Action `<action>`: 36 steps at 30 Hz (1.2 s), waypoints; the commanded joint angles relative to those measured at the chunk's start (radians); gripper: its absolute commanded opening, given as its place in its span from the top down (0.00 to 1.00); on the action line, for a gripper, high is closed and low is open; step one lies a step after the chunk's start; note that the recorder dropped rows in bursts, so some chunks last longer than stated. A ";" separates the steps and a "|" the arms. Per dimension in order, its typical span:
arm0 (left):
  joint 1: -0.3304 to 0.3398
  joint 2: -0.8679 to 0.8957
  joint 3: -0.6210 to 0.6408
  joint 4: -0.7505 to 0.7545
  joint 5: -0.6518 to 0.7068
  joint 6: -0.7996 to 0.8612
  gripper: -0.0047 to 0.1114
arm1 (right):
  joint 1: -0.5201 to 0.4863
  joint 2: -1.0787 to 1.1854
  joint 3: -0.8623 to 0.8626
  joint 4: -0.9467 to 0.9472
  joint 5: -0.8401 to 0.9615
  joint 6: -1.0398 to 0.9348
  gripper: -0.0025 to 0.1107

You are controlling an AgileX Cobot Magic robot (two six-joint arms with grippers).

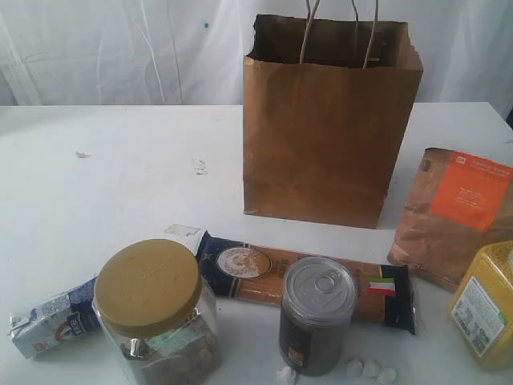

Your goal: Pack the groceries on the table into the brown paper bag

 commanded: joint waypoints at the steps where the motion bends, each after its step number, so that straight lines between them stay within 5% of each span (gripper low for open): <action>1: -0.006 -0.005 0.004 -0.009 -0.001 -0.004 0.96 | 0.005 -0.004 0.007 -0.118 -0.003 -0.117 0.98; 8: -0.006 -0.005 0.004 -0.009 -0.001 -0.004 0.96 | 0.005 -0.004 0.007 -0.153 -0.032 -0.193 0.98; 16: -0.006 -0.005 0.004 -0.009 -0.001 -0.004 0.96 | 0.005 -0.004 0.007 -0.154 -0.477 -0.173 0.98; 28: -0.006 -0.005 0.004 -0.009 -0.001 -0.004 0.96 | 0.005 -0.004 0.007 0.024 -0.609 0.590 0.98; 32: -0.006 -0.005 0.004 -0.009 -0.001 -0.004 0.96 | 0.005 -0.004 0.007 0.028 -0.794 1.124 0.98; 36: -0.006 -0.005 0.004 -0.009 -0.001 -0.004 0.96 | 0.005 -0.004 0.007 0.034 -1.069 1.236 0.98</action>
